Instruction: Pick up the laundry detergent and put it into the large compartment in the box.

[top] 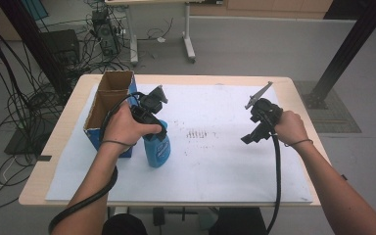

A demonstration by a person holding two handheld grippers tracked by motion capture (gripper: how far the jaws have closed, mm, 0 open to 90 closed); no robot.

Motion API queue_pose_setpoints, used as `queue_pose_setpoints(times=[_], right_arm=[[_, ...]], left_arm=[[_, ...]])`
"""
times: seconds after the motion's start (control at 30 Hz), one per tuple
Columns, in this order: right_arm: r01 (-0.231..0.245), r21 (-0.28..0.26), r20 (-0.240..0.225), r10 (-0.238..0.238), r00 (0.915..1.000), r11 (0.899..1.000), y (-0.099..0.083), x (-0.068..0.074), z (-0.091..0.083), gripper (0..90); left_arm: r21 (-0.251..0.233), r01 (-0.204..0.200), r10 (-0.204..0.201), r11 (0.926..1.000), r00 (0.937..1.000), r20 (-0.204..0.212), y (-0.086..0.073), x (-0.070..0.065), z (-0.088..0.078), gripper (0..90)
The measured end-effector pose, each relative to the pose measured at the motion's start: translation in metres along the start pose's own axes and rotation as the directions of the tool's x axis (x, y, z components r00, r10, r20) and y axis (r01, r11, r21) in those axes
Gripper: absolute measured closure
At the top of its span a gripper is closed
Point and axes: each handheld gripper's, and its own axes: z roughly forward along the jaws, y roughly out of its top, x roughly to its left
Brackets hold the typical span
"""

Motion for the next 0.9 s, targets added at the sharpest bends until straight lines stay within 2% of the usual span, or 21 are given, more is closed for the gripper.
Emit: queue_pose_setpoints(times=[0.27, 0.47, 0.9], right_arm=[[0.004, -0.005, -0.002, -0.004, 1.0, 1.0, 0.0009, -0.0008, 0.0016, 3.1], [-0.002, -0.002, -0.003, 0.002, 1.0, 1.0, 0.0009, -0.0015, 0.0018, 3.1], [-0.003, 0.002, 0.003, 0.003, 1.0, 1.0, 0.0006, -0.0024, 0.0009, 3.1]], left_arm=[[0.006, 0.002, -0.002, 1.0, 1.0, -0.006, 0.0004, -0.0011, -0.0003, 37.5], [-0.007, 0.014, -0.014, 0.9999, 0.9999, -0.007, -0.001, -0.0015, -0.0001, 37.7], [0.002, 0.0, 0.0, 1.0, 0.9998, -0.021, 0.0001, -0.0054, -0.0011, 37.8]])
